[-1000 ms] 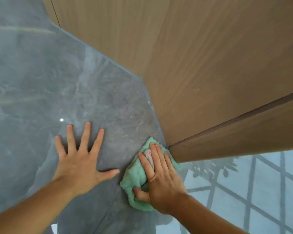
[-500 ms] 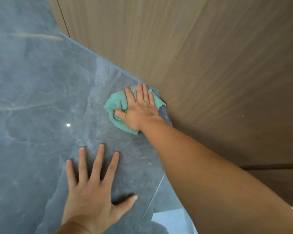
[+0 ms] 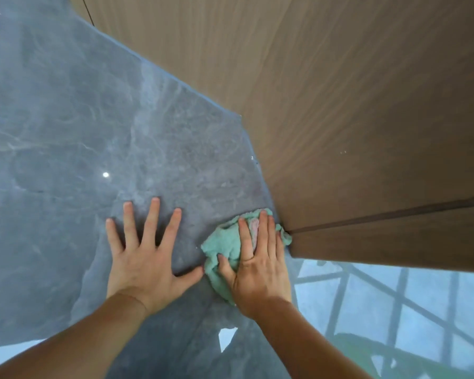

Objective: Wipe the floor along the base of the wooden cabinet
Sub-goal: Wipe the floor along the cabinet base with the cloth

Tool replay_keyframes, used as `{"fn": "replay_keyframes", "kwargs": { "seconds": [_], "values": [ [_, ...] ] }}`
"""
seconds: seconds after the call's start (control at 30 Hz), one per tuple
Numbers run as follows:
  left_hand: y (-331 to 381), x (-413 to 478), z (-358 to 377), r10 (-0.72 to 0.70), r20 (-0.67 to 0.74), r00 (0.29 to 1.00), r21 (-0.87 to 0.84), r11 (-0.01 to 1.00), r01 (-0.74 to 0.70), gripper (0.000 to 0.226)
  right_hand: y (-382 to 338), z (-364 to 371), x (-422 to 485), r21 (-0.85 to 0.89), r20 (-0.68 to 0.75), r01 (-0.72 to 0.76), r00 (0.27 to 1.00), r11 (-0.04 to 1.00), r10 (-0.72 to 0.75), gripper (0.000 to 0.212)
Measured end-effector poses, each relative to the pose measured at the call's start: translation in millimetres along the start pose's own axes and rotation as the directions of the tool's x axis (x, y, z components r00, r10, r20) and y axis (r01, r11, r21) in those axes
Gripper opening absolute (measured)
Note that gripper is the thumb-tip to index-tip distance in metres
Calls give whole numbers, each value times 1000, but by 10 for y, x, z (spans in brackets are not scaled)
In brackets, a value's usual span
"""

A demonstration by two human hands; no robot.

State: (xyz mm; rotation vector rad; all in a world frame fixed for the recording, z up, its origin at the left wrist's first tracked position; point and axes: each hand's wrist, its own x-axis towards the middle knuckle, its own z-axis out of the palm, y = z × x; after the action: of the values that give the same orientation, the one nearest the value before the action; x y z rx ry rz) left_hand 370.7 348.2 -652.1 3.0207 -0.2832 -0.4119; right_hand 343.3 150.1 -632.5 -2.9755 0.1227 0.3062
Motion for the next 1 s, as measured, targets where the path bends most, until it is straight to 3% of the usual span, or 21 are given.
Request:
{"fn": "replay_keyframes", "kwargs": {
  "seconds": [0.2,0.4,0.67,0.8,1.0],
  "values": [
    [-3,-2,17,0,1,1000,19,1000,0,116,-34,53,242,-23,-40,18,999,1000,-19,80],
    [-10,1,48,15,-5,1000,17,1000,-15,115,-320,96,796,11,-121,-127,985,992,127,78],
    [28,6,59,26,-64,998,-32,999,-29,119,-530,-165,2122,-29,-20,233,972,972,-233,73],
    [20,23,94,26,-115,993,-38,999,-31,119,-523,-167,2363,-26,-33,268,963,963,-269,67],
    [22,8,93,13,-73,997,51,999,-9,114,-491,-172,2313,-1,-58,236,970,972,-236,66]
  ]
}}
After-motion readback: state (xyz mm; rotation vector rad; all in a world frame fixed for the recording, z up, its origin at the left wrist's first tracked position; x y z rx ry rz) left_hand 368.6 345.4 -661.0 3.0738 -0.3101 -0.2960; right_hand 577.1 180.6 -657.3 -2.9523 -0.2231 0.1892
